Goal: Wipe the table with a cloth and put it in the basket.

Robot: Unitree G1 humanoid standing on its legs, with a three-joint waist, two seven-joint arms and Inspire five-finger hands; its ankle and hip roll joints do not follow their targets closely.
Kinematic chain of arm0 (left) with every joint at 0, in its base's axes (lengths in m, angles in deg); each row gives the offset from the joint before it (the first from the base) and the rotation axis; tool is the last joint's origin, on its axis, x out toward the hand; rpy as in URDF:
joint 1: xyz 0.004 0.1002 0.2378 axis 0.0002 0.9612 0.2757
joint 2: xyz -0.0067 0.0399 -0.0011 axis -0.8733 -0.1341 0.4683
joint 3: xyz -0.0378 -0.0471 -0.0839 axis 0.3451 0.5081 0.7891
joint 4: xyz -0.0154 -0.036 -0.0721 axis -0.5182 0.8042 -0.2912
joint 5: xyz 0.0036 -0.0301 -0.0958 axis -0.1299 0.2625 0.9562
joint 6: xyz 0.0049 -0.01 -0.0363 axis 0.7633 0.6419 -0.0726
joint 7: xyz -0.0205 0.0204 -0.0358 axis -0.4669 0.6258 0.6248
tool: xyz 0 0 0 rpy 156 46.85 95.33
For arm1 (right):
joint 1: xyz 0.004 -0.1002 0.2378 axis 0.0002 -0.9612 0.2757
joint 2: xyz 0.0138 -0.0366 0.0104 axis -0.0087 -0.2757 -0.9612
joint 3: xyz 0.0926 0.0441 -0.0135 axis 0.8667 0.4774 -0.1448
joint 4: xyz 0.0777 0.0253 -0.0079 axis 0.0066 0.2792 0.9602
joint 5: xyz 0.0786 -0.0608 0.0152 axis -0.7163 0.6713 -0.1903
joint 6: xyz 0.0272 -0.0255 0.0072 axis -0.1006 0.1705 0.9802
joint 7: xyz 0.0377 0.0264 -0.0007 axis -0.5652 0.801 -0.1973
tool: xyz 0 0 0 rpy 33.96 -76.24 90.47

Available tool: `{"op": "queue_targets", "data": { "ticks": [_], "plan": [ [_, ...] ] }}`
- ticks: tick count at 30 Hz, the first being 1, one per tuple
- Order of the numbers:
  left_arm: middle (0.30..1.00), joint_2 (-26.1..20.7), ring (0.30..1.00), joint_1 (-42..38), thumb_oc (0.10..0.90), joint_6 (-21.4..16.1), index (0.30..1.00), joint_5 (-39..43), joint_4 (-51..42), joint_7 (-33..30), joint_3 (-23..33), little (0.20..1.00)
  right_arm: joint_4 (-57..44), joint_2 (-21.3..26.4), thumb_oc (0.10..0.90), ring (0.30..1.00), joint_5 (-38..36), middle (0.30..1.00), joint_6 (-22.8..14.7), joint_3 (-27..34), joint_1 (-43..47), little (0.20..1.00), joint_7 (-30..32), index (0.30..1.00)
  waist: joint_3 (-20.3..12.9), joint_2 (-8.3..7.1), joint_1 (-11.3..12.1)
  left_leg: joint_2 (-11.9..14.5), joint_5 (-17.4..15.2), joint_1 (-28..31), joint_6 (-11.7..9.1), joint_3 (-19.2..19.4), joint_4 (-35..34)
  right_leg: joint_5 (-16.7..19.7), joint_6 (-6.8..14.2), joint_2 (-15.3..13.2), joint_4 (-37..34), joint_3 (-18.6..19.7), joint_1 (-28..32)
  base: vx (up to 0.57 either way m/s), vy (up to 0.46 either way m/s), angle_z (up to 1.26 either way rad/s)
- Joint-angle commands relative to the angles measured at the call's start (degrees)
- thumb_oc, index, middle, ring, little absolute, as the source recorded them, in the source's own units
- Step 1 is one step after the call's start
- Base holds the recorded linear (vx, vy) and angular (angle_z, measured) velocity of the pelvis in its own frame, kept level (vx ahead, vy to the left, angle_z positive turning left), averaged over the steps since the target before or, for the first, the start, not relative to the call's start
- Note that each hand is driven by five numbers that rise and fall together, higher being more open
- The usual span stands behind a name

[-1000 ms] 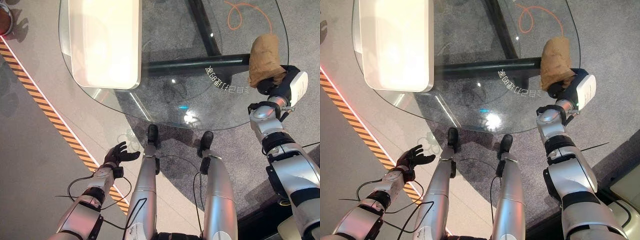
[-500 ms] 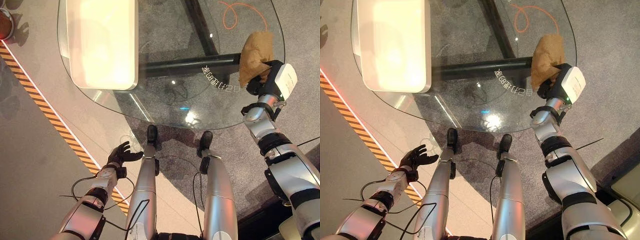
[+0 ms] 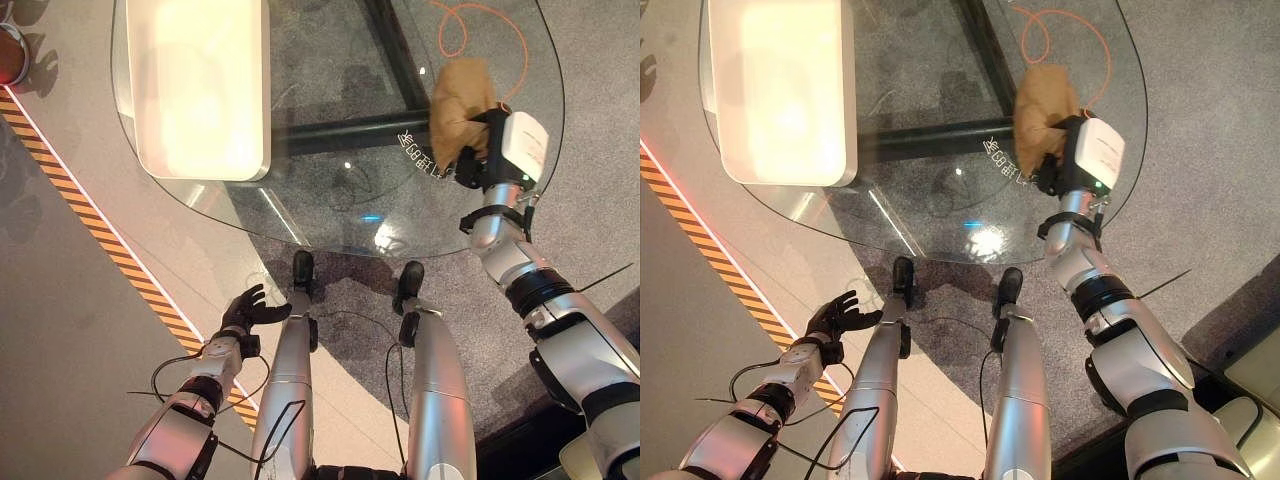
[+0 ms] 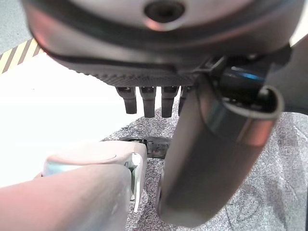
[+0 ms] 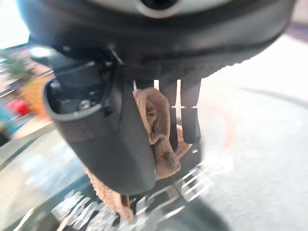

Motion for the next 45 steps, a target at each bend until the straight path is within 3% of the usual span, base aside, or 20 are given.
{"op": "queue_targets", "data": {
  "ticks": [1,9,26,45],
  "plan": [
    [0.9,-0.2,0.9,2.3,0.8,-1.2,0.9,-1.7,0.8,-1.7,1.0,0.9,-7.6,-5.5,0.1,0.3,5.3,0.3,-6.7,-6.6,0.7,0.2,-5.3,0.3,-1.1,0.77,1.8,-5.4,-3.4,-1.1,6.1,6.2,4.9,2.5,-1.2,3.5,-5.2,-1.7,2.2,0.0,-0.003,0.03],
    [0.9,0.3,0.9,2.7,0.8,-1.0,0.9,-2.4,0.2,-2.4,1.6,0.9,-13.9,-6.8,0.1,0.3,6.8,0.3,-6.5,-8.1,-1.7,0.2,-8.9,0.3,-1.1,0.48,1.6,-5.5,-3.1,-1.3,6.0,6.1,5.0,2.5,-1.2,3.5,-4.8,-1.6,1.8,0.0,0.0,0.0],
    [0.9,0.6,0.9,2.4,0.8,-1.1,0.9,-2.3,0.2,-2.3,1.7,0.9,-16.9,-9.3,0.1,0.3,8.0,0.3,-8.5,-12.5,-7.1,0.2,-18.8,0.3,-1.1,0.34,1.0,-5.5,-2.7,-1.4,5.8,6.3,4.9,2.7,-1.1,3.3,-5.1,-1.5,1.7,0.0,0.0,0.0],
    [0.9,0.6,0.9,1.5,0.8,-0.7,0.9,-2.4,-0.1,-2.7,2.6,0.9,-22.5,-11.3,0.1,0.3,5.7,0.3,-8.8,-13.0,-11.0,0.2,-21.7,0.3,-1.1,-0.47,0.3,-5.2,-2.1,-1.5,5.6,5.9,4.4,2.9,-1.1,3.8,-5.4,-0.9,1.5,0.0,0.0,0.0]
  ]
}}
